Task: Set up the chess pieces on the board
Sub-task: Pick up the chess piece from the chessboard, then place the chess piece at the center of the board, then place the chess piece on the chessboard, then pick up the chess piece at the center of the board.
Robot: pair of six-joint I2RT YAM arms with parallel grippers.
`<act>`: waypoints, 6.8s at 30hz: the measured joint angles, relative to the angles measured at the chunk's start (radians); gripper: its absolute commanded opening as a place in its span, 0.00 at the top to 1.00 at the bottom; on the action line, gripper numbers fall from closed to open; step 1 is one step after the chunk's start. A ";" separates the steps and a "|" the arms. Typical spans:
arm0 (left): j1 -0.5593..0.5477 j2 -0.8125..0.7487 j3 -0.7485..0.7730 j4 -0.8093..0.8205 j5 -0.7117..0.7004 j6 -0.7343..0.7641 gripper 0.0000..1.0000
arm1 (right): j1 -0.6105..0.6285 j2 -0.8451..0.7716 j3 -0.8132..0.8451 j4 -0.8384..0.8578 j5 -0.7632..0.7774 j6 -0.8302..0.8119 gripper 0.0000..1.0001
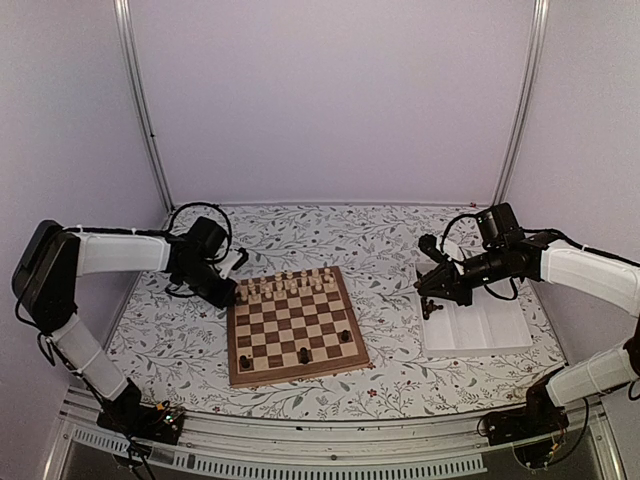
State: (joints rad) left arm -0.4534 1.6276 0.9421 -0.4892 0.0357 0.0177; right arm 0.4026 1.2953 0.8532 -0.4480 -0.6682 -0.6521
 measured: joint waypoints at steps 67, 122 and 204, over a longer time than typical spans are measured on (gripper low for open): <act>-0.523 -0.141 0.050 0.558 0.144 -0.156 0.87 | 0.180 0.371 0.554 -0.244 -0.389 0.128 0.55; -0.541 -0.439 0.124 0.356 -0.146 0.078 0.35 | 0.378 0.499 0.683 -0.256 0.070 0.161 0.98; -0.322 -0.570 -0.156 0.523 -0.278 0.121 0.32 | 0.490 0.417 0.080 0.042 0.502 0.048 0.70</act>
State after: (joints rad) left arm -0.7753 1.0580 0.7864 0.0341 -0.2428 0.1387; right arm 0.8928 1.7123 0.9333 -0.4065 -0.1665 -0.6041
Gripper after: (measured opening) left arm 0.686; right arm 0.310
